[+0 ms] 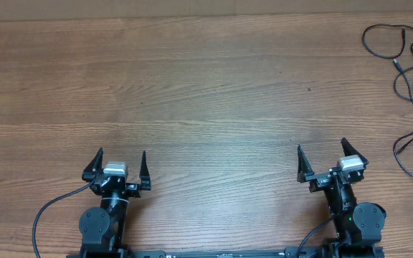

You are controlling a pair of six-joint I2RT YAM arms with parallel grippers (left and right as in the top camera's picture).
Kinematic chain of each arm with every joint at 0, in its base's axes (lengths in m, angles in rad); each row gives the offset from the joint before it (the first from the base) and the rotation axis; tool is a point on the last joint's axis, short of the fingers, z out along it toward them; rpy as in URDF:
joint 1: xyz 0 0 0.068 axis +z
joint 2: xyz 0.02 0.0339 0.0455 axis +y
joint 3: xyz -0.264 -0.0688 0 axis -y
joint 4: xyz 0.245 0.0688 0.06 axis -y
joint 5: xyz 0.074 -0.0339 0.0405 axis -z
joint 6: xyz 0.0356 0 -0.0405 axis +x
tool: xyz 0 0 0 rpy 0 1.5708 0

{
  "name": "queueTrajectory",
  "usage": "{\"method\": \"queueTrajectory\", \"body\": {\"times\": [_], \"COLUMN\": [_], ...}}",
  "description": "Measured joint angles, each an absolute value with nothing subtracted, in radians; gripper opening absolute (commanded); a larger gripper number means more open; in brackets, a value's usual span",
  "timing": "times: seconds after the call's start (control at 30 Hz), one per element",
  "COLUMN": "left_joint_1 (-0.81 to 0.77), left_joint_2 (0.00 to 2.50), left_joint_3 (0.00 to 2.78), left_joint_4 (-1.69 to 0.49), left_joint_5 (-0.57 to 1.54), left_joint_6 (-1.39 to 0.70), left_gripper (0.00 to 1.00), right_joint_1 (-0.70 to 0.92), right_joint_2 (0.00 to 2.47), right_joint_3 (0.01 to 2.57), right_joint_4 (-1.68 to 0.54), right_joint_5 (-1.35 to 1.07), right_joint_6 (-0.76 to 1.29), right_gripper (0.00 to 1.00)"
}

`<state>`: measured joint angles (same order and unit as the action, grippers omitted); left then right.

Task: Untangle cables

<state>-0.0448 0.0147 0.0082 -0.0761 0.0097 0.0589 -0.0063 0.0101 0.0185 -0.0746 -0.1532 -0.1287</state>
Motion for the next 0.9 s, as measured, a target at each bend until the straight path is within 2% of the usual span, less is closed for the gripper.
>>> {"method": "queueTrajectory", "body": {"times": [0.9], "left_joint_1": [-0.045], "left_joint_2": [0.015], "left_joint_3": [0.008], "left_joint_4": [-0.076], "left_joint_5": [0.010], "left_joint_6": [0.059], "left_gripper": [1.00], "right_joint_1": [-0.064], "right_joint_2": [0.010], "right_joint_3": [0.019], "right_joint_4": [-0.074], "right_joint_5": [-0.154], "right_joint_6": [-0.131], "right_gripper": [1.00]}}
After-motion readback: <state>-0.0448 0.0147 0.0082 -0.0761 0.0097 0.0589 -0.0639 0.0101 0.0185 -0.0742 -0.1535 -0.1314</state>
